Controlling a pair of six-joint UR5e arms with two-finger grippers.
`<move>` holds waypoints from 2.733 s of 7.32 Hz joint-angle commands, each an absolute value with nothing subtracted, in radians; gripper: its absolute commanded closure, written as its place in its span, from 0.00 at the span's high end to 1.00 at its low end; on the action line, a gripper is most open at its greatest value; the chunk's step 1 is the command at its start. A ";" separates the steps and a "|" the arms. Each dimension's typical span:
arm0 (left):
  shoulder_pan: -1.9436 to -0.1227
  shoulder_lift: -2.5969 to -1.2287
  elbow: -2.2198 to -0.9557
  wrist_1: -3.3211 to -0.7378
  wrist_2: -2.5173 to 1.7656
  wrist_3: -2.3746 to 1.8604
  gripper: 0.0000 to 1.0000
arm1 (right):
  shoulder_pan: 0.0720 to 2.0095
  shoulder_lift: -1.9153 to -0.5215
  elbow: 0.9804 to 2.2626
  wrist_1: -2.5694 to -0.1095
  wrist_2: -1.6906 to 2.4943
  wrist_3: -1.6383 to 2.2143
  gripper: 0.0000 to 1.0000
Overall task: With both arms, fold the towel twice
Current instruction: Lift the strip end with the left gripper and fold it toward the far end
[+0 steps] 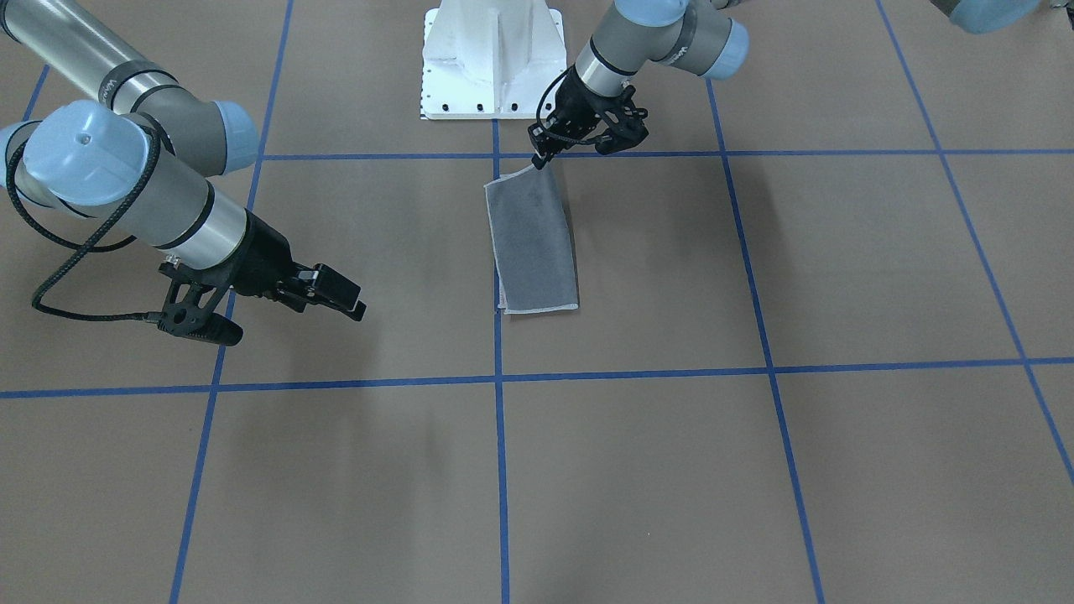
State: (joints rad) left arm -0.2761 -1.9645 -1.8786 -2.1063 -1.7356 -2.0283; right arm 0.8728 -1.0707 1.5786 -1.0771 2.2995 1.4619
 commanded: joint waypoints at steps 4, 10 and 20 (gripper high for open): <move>-0.481 -2.077 -1.784 -2.052 -1.741 -2.042 0.00 | 0.873 -1.071 1.578 -1.072 2.298 1.462 1.00; -0.538 -2.137 -1.691 -2.083 -1.782 -2.079 0.00 | 0.868 -1.066 1.555 -1.069 2.296 1.460 1.00; -0.612 -2.258 -1.362 -2.280 -1.822 -2.083 0.99 | 0.854 -1.065 1.555 -1.071 2.286 1.462 1.00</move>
State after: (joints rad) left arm -0.6135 -2.2277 -1.3975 -2.2676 -1.8235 -2.0828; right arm 0.8570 -1.0644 1.5554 -1.0707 2.2893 1.4617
